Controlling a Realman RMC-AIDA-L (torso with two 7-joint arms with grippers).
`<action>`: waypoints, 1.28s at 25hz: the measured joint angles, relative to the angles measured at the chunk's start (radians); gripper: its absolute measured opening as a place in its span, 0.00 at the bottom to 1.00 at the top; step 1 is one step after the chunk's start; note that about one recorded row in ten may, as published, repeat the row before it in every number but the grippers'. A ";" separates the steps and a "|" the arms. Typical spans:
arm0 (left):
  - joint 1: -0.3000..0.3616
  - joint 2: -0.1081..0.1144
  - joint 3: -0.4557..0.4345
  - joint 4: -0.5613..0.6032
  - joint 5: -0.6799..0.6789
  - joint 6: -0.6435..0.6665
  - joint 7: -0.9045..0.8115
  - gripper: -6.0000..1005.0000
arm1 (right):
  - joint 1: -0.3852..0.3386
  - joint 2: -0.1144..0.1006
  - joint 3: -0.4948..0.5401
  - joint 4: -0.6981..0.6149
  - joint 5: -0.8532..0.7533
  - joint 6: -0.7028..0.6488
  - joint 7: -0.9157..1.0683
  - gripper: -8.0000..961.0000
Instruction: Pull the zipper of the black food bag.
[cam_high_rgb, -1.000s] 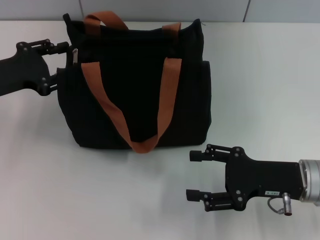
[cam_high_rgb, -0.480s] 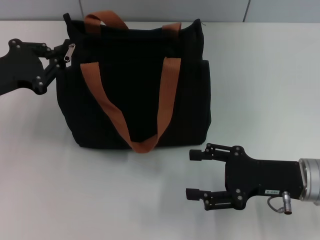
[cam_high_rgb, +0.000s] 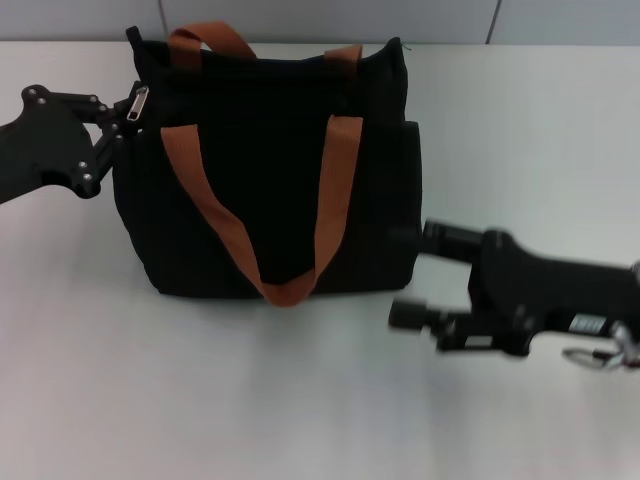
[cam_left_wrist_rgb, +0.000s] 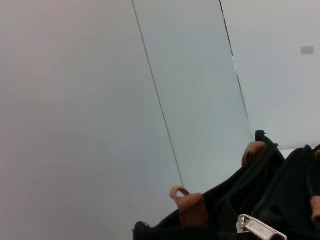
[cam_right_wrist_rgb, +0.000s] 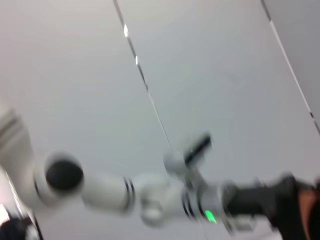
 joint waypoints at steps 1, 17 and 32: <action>0.001 -0.005 -0.007 0.002 -0.004 -0.003 0.009 0.04 | 0.016 0.001 0.000 -0.044 0.047 -0.031 0.139 0.86; 0.005 -0.009 -0.027 -0.003 -0.021 -0.016 0.047 0.04 | 0.406 -0.040 -0.029 -0.181 0.025 0.229 0.983 0.86; 0.000 -0.011 -0.027 0.002 -0.030 -0.016 0.050 0.04 | 0.593 -0.011 -0.098 -0.166 -0.143 0.471 1.279 0.86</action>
